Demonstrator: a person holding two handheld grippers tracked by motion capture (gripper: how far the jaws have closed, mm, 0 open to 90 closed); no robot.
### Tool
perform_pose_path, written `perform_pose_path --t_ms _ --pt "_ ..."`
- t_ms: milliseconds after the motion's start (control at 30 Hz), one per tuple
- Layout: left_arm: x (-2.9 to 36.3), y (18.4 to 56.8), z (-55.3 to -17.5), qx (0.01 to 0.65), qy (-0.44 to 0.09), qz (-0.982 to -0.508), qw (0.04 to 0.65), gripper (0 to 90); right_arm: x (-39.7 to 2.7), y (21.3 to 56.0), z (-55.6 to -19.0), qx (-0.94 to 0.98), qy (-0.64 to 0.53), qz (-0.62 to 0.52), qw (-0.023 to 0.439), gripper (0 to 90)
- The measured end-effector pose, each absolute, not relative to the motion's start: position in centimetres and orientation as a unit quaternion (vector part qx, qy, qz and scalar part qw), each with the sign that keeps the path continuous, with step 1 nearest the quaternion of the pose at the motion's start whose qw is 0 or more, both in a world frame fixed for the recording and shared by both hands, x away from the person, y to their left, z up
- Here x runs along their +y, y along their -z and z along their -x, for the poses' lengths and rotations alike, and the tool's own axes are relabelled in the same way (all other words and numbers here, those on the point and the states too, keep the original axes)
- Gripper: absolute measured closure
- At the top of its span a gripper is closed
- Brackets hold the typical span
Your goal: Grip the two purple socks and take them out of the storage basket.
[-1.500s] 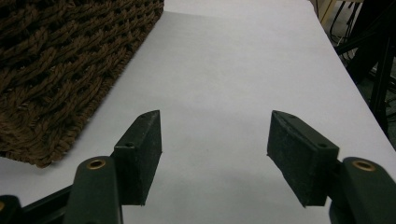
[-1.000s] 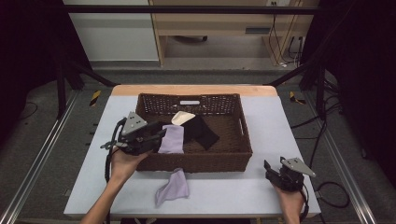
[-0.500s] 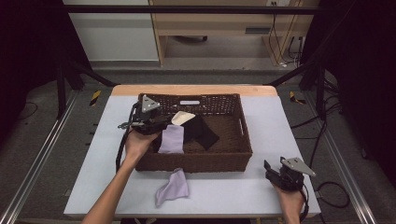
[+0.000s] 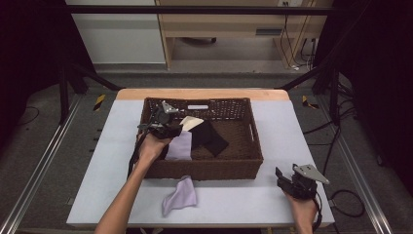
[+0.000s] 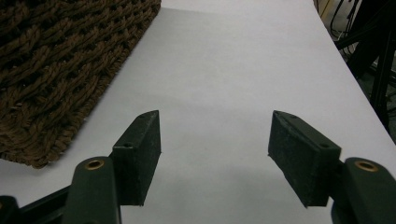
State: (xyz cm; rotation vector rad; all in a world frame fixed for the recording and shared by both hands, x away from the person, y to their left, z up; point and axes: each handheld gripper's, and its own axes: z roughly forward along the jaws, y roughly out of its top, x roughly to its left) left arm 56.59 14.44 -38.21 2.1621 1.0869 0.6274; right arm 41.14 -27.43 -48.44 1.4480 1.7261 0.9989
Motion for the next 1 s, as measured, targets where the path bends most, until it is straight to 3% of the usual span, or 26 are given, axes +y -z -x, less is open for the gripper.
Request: perform_pose_path --t_ms 433,733,1000 --pt "14.5 39.4 -57.9 0.444 -0.185 -0.823 0.302 51.9 -27.4 48.5 -41.2 0.662 -0.38 -0.554 0.332 34.6" --pt "14.6 40.9 -58.5 0.472 -0.169 -0.836 0.223 51.4 -27.4 48.4 -41.1 0.662 -0.382 -0.552 0.334 34.5" --pt "14.8 41.7 -59.1 0.486 -0.135 -0.841 0.198 49.9 -27.3 48.4 -41.1 0.663 -0.381 -0.551 0.333 34.4"
